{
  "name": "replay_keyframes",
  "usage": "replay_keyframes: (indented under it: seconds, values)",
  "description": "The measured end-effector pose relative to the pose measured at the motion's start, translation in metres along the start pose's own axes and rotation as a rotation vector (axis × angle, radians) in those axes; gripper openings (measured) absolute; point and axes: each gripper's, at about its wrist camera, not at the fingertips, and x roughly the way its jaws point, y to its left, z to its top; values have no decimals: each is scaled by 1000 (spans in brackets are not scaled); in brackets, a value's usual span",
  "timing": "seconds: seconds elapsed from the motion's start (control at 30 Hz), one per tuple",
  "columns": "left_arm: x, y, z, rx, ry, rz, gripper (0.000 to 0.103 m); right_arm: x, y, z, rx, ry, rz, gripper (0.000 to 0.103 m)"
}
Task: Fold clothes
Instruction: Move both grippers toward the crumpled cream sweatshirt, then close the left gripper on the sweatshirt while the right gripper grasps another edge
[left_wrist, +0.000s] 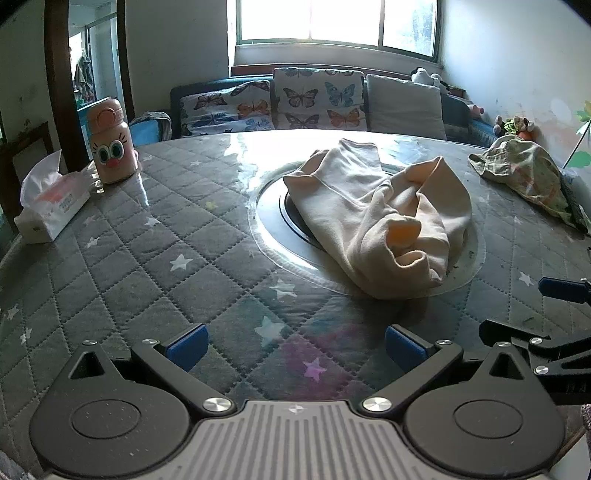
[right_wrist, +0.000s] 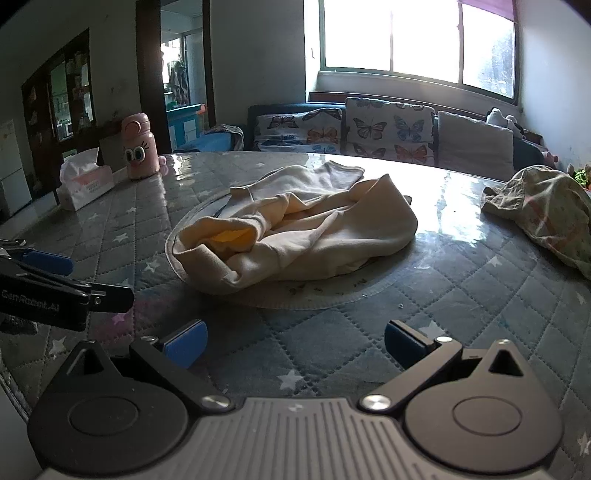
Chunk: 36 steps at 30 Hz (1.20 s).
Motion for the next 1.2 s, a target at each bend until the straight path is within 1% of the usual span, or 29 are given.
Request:
replay_keyframes:
  seconds: [0.3,0.8,1.2]
  values:
    - [7,2,6,0,9,-4,103,6,-1,5,-14,25,12,103]
    - [27,5,35,9,13,4,103,27,-11,18,-35,66,25,103]
    - [40,1,41,17,33,1,103,34,-20,25,-29,84,22,103]
